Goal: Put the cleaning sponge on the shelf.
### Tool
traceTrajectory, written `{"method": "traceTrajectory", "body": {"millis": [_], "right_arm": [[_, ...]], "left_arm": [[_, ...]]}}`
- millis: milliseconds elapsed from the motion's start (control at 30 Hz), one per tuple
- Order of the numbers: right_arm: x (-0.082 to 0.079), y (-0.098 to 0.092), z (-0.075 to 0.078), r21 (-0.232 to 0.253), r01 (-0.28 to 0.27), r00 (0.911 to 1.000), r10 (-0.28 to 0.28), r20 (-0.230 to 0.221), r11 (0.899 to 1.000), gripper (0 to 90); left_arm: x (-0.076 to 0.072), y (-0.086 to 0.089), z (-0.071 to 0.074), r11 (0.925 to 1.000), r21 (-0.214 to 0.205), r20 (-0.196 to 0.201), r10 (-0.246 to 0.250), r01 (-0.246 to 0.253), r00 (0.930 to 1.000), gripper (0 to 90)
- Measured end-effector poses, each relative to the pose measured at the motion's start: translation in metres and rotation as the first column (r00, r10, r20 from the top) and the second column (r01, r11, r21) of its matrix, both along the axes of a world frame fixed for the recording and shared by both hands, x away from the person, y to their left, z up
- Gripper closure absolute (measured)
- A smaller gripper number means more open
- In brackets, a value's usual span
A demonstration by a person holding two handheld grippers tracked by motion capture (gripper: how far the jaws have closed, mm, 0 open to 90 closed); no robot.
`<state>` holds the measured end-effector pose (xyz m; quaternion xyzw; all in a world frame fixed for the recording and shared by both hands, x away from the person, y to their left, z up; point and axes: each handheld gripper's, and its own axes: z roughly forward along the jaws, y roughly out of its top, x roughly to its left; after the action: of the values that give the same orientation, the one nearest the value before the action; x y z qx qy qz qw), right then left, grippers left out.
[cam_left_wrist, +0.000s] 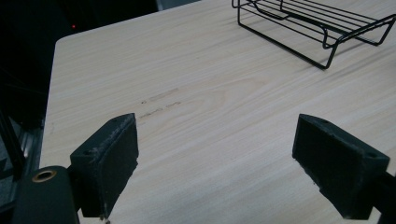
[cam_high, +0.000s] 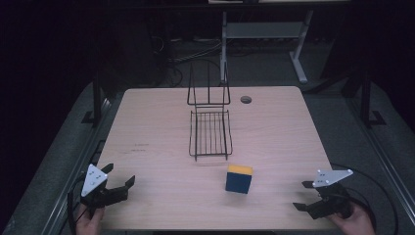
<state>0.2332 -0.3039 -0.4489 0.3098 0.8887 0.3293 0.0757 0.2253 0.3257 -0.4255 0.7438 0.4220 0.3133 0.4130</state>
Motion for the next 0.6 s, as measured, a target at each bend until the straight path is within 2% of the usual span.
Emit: {"method": "traceTrajectory", "body": {"millis": [233, 433, 600], "right_arm": [[0.001, 0.011, 0.004, 0.002, -0.038, 0.9993, 0.038, 0.004, 0.999, 17.2], [0.004, 0.023, 0.011, 0.024, -0.071, 0.9974, 0.071, 0.007, 0.997, 17.2], [0.009, 0.034, 0.015, 0.013, -0.099, 0.9951, 0.099, 0.008, 0.995, 16.4]], "left_arm": [[0.001, -0.001, 0.0, 1.0, 0.002, -0.002, 0.0, 0.0, 1.0, 13.9], [0.0, 0.0, -0.001, 1.0, 0.0, -0.001, 0.0, 0.0, 1.0, 13.9], [-0.001, 0.001, -0.001, 1.0, -0.003, 0.001, 0.003, -0.003, 1.0, 13.9]]}}
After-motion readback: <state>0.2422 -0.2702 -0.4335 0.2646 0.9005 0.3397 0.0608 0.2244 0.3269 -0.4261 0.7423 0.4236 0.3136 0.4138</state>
